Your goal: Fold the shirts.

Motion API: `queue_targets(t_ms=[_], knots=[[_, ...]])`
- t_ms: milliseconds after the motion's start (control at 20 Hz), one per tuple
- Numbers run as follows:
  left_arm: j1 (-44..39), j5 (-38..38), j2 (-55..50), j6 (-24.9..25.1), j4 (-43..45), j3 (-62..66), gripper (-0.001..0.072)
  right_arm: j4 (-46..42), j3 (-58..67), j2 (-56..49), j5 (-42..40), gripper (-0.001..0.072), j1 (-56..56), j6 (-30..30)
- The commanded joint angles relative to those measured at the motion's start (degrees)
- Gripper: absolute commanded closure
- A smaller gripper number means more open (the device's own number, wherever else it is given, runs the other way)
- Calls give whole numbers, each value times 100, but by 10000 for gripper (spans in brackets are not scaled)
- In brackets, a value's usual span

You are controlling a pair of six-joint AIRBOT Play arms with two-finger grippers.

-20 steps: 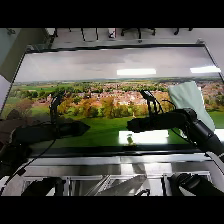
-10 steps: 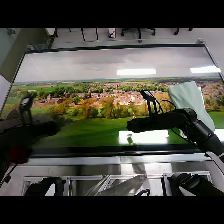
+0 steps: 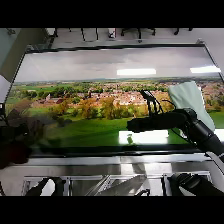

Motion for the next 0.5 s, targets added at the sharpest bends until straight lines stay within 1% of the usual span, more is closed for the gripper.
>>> queue_targets(t_ms=[0, 50, 100, 150, 200, 300, 350, 450], knots=[[400, -640, -1342, 144, 282, 293, 9, 0, -2, -2, 2, 688, 4, 2], [393, -542, -1657, 142, 275, 452, 10, 2, -2, -2, 2, 688, 4, 2], [354, -391, -1963, 138, 256, 658, 67, 0, -2, -2, 2, 688, 4, 2], [299, -205, -2188, 138, 264, 850, 234, 0, -2, -2, 0, 688, 4, 2], [262, -52, -2371, 140, 275, 1027, 367, 0, -2, -2, 2, 688, 4, 2], [249, 275, -2691, 138, 273, 1294, 568, 0, -2, -2, 2, 688, 4, 2], [264, 448, -2835, 140, 286, 1349, 683, 0, -2, -2, 2, 688, 4, 2], [367, 643, -3040, 125, 249, 1346, 697, 2, -2, -2, 2, 688, 4, 2]])
